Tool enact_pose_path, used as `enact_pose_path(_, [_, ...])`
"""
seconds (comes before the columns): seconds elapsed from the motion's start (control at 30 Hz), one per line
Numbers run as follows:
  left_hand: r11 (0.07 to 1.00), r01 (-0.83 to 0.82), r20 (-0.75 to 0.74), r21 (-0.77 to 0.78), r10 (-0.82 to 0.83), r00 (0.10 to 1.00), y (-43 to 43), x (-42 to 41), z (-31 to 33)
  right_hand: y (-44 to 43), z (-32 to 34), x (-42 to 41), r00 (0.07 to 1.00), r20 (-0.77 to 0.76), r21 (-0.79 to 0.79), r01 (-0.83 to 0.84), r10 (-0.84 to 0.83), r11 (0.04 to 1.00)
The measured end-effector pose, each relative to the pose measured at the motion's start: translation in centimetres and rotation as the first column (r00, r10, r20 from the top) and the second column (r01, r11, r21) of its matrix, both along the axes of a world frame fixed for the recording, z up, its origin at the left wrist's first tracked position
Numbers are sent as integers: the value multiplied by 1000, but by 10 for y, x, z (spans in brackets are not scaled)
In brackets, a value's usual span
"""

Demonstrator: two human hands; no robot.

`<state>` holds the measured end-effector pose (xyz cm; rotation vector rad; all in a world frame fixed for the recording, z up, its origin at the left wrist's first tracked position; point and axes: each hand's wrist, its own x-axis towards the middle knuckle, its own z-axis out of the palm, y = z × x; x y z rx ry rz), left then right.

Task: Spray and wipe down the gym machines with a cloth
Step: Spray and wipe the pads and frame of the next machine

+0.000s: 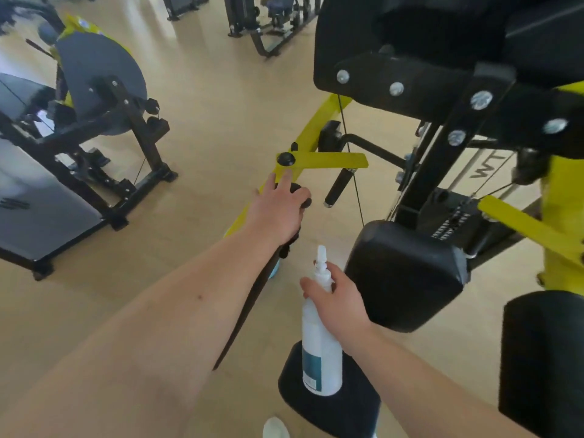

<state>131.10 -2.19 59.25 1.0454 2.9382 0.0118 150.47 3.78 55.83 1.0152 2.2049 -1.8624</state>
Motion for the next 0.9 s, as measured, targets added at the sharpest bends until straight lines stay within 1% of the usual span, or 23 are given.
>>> enact_pose_path(0.17, [998,41,-87,-47,-45,995,-26,29,-7,-3,6,9,1000,-1,27,-29,29,999])
enact_pose_path(0.3, [991,2,-92,-136,-14,996,-64,69,-7,-3,15,11,996,-35,37,-78,79,996])
enact_pose_path(0.4, [985,-20,-129,-173,-3,992,-96,104,-6,-4,16,13,993,-52,37,-109,110,993])
enact_pose_path(0.47, [985,-43,-126,-165,22,992,-113,126,0,-6,15,14,989,-52,26,-136,137,990])
enact_pose_path(0.53, [990,-78,-102,-120,66,993,-124,144,5,-9,16,15,985,-60,-2,-164,164,986])
enact_pose_path(0.7, [986,-156,-122,-56,149,981,-146,180,1,-18,20,22,964,-97,-50,-252,247,966])
enact_pose_path(0.73, [983,-183,-118,-23,179,977,-148,187,-1,-19,22,24,957,-104,-51,-278,272,959])
enact_pose_path(0.77, [978,-202,-111,44,206,972,-150,193,-2,-19,24,26,948,-112,-48,-303,297,952])
enact_pose_path(0.83, [946,-195,-131,259,235,963,-156,205,-3,-19,29,31,930,-136,-55,-352,343,934])
enact_pose_path(0.87, [908,-190,-121,372,251,960,-158,210,-1,-18,31,33,922,-145,-61,-372,360,926])
enact_pose_path(0.9, [853,-217,-72,474,283,956,-160,215,2,-17,33,35,912,-158,-61,-392,379,918])
